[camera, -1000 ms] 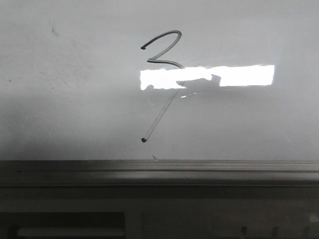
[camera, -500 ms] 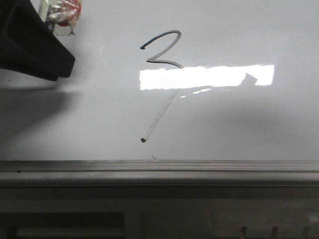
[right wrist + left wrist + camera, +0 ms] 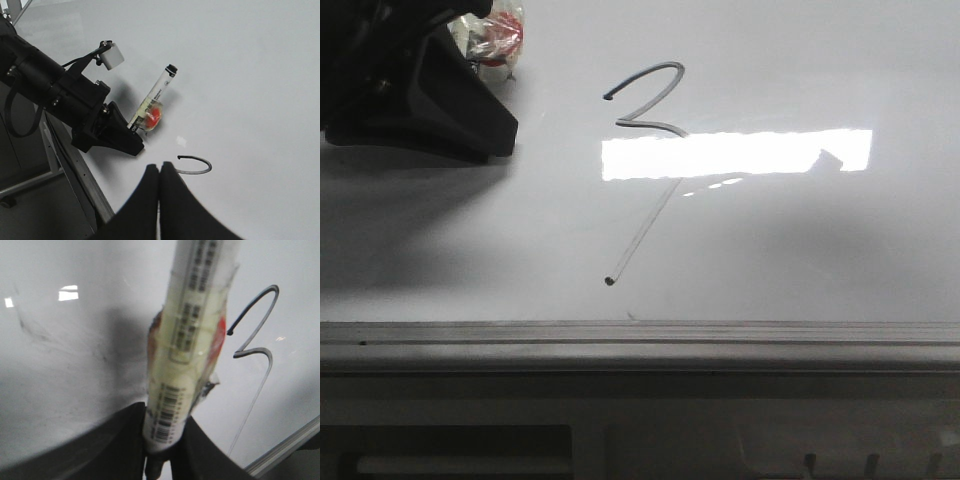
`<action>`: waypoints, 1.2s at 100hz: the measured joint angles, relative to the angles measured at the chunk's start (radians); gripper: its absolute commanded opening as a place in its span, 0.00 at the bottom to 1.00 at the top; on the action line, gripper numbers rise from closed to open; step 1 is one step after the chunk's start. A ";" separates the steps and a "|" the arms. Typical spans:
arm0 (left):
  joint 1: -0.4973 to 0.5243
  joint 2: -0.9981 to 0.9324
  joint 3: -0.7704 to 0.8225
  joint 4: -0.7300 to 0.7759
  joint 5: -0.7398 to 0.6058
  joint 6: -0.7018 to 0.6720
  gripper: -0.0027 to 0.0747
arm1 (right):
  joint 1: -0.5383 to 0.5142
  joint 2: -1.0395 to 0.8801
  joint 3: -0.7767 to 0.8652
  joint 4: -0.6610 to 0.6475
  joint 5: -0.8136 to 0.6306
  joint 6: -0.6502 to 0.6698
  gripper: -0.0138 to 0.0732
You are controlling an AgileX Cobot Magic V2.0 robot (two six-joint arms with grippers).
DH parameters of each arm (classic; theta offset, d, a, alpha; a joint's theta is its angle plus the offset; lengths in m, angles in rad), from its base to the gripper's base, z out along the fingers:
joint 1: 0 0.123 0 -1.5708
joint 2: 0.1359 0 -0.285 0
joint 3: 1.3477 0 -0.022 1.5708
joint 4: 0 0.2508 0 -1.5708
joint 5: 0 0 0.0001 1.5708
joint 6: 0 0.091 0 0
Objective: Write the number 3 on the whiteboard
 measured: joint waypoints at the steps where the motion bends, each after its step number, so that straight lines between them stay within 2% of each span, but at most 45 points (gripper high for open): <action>1: -0.002 0.002 -0.002 -0.002 -0.002 0.000 0.01 | 0.000 0.000 0.000 0.000 0.000 0.000 0.09; 23: -0.008 0.026 -0.008 -0.010 -0.023 0.000 0.04 | 0.000 0.000 0.000 0.002 -0.002 0.002 0.09; 30: -0.008 0.028 -0.008 -0.012 -0.025 0.000 0.14 | 0.000 0.000 0.000 0.004 -0.002 0.002 0.09; 45: -0.011 0.030 -0.010 -0.019 -0.027 0.000 0.51 | 0.000 0.000 0.000 0.008 -0.002 0.002 0.09; 52: -0.018 0.030 -0.014 -0.028 -0.027 -0.002 0.60 | 0.000 0.000 0.000 0.008 -0.002 0.002 0.09; 120: -0.026 0.030 -0.018 -0.042 -0.023 -0.002 0.59 | 0.000 0.000 0.000 0.030 0.039 0.005 0.09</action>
